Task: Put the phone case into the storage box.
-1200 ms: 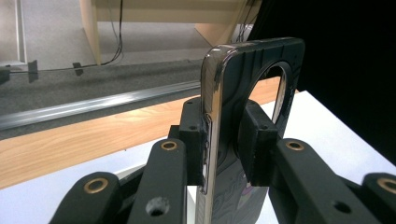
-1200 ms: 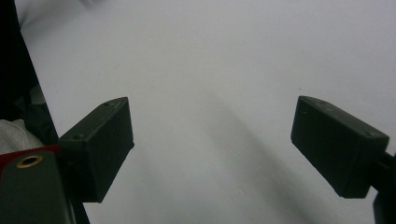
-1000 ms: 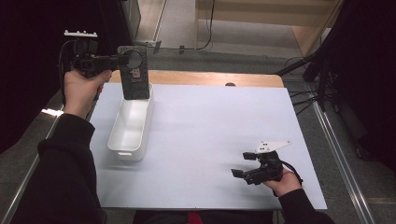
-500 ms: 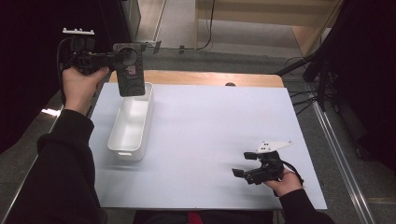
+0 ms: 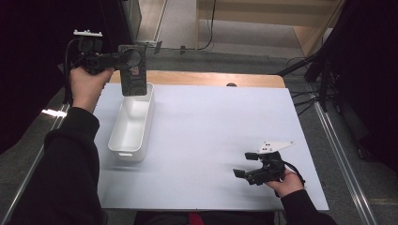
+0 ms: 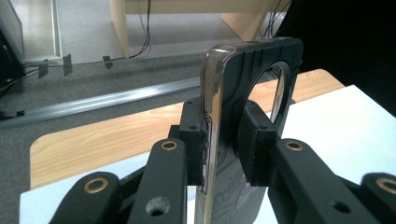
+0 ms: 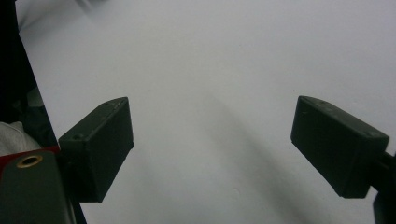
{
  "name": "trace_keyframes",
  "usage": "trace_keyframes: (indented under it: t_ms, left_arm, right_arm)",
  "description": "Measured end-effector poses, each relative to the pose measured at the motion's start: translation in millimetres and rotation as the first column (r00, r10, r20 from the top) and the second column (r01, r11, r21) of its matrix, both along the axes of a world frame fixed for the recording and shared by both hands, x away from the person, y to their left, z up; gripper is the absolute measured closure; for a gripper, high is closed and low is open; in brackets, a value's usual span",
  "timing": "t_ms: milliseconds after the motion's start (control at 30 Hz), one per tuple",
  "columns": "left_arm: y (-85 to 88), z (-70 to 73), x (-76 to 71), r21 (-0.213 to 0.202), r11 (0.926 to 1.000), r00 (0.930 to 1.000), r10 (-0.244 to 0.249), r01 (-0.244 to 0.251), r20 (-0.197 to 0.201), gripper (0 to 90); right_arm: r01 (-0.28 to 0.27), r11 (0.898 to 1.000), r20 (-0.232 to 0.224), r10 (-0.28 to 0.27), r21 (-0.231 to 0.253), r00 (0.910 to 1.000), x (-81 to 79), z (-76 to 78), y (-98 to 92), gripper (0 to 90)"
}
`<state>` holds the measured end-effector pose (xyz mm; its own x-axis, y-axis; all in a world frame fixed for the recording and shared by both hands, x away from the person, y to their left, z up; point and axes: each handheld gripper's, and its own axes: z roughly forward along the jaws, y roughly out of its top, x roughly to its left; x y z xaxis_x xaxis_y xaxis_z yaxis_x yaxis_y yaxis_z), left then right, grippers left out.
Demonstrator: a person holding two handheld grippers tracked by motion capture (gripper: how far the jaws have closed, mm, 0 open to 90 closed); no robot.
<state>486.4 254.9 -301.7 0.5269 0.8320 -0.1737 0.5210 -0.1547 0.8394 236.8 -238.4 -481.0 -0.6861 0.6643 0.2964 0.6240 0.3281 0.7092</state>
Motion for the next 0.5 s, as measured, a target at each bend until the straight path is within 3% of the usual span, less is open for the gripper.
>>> trace_keyframes:
  t_ms: [500]
  left_arm:
    - [-1.1,-14.0,15.1,-0.003,0.9995,0.9995,0.031,-0.031,0.002,73.2]
  right_arm:
    - [0.003,1.0,0.012,-0.003,0.011,0.9999,-0.9,1.0,-1.2,12.2]
